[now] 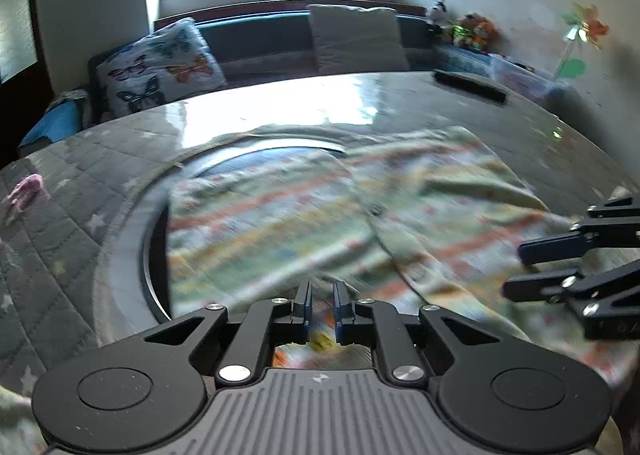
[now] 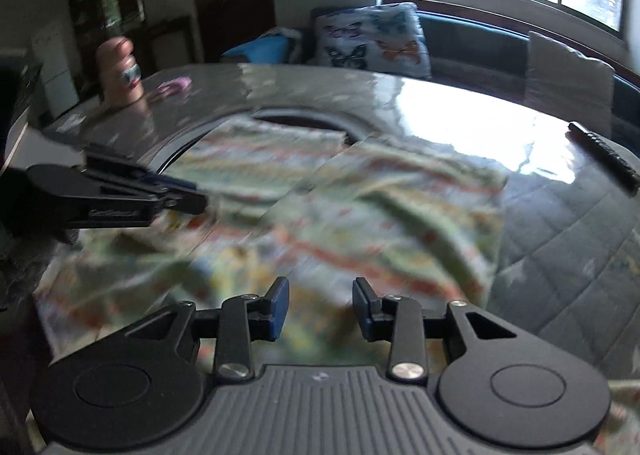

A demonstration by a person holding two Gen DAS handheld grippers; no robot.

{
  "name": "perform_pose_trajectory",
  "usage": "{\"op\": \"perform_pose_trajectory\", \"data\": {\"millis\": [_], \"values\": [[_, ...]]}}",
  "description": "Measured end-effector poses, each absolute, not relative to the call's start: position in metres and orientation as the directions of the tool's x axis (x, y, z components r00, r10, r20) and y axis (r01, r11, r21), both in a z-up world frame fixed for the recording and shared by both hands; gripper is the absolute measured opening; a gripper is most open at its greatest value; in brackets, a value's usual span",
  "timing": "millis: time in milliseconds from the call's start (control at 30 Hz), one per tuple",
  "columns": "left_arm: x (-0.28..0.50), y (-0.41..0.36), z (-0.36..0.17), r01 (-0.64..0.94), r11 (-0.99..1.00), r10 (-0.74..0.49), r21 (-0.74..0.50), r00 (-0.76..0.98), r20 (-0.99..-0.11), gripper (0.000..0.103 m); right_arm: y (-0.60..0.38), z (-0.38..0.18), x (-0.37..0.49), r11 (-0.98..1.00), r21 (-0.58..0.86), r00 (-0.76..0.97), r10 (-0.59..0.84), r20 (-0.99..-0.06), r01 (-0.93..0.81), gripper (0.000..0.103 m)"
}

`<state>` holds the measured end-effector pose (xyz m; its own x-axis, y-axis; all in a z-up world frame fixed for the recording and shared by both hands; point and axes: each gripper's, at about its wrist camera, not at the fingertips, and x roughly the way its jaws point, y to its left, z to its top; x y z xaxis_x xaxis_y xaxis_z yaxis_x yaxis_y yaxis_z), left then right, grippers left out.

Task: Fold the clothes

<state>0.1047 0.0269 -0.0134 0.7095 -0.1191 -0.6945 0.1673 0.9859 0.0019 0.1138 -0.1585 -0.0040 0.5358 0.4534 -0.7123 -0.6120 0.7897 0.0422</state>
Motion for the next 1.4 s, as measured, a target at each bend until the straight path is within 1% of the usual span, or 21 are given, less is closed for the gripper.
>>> {"op": "perform_pose_trajectory", "data": {"millis": [133,267,433,500,600,767,867,900,967,1067,1133,1267,1400], "values": [[0.083,0.016,-0.015,0.211,0.977,-0.143,0.018,0.724,-0.674,0.012,-0.156,-0.005,0.087,0.765,-0.001,0.536,0.45,-0.714,-0.644,0.036],[0.065,0.008,-0.014,0.271,0.963,-0.194,0.013,0.722,-0.664,0.012,-0.158,-0.001,0.065,0.745,-0.013,0.527,0.458,-0.716,-0.666,0.036],[0.046,-0.002,-0.018,0.325,0.945,-0.222,0.04,0.724,-0.653,0.012,-0.163,0.015,0.039,0.741,0.012,0.533,0.494,-0.686,-0.671,0.036],[0.042,0.001,-0.017,0.324,0.946,-0.234,0.022,0.726,-0.647,0.012,-0.163,0.022,0.03,0.73,0.036,0.52,0.52,-0.678,-0.683,0.036],[0.039,0.011,-0.012,0.299,0.953,-0.257,-0.042,0.73,-0.633,0.012,-0.159,0.027,0.015,0.697,0.07,0.481,0.559,-0.675,-0.713,0.036],[0.037,0.028,-0.006,0.235,0.966,-0.25,-0.107,0.745,-0.618,0.013,-0.144,0.024,-0.002,0.654,0.084,0.439,0.592,-0.676,-0.752,0.035],[0.031,0.033,-0.004,0.224,0.968,-0.243,-0.111,0.748,-0.618,0.014,-0.139,0.015,-0.004,0.666,0.08,0.441,0.575,-0.689,-0.742,0.031],[0.029,0.034,-0.005,0.222,0.969,-0.242,-0.11,0.748,-0.618,0.015,-0.137,0.012,-0.005,0.671,0.079,0.443,0.569,-0.693,-0.738,0.021],[0.026,0.035,-0.006,0.221,0.969,-0.242,-0.112,0.745,-0.621,0.015,-0.137,0.008,-0.006,0.68,0.08,0.448,0.562,-0.696,-0.729,0.008],[0.024,0.034,-0.009,0.23,0.967,-0.248,-0.111,0.738,-0.627,0.016,-0.147,0.015,-0.007,0.695,0.098,0.471,0.576,-0.668,-0.712,0.005],[0.024,0.031,-0.012,0.241,0.964,-0.258,-0.115,0.731,-0.631,0.018,-0.159,0.024,-0.005,0.712,0.138,0.487,0.595,-0.639,-0.689,0.004],[0.02,0.021,-0.015,0.288,0.95,-0.296,-0.119,0.717,-0.631,0.018,-0.183,0.039,0.001,0.735,0.23,0.512,0.628,-0.587,-0.638,0.004],[0.012,0.012,-0.017,0.334,0.937,-0.324,-0.108,0.705,-0.63,0.018,-0.19,0.043,0.004,0.74,0.258,0.523,0.637,-0.566,-0.622,0.004]]}}
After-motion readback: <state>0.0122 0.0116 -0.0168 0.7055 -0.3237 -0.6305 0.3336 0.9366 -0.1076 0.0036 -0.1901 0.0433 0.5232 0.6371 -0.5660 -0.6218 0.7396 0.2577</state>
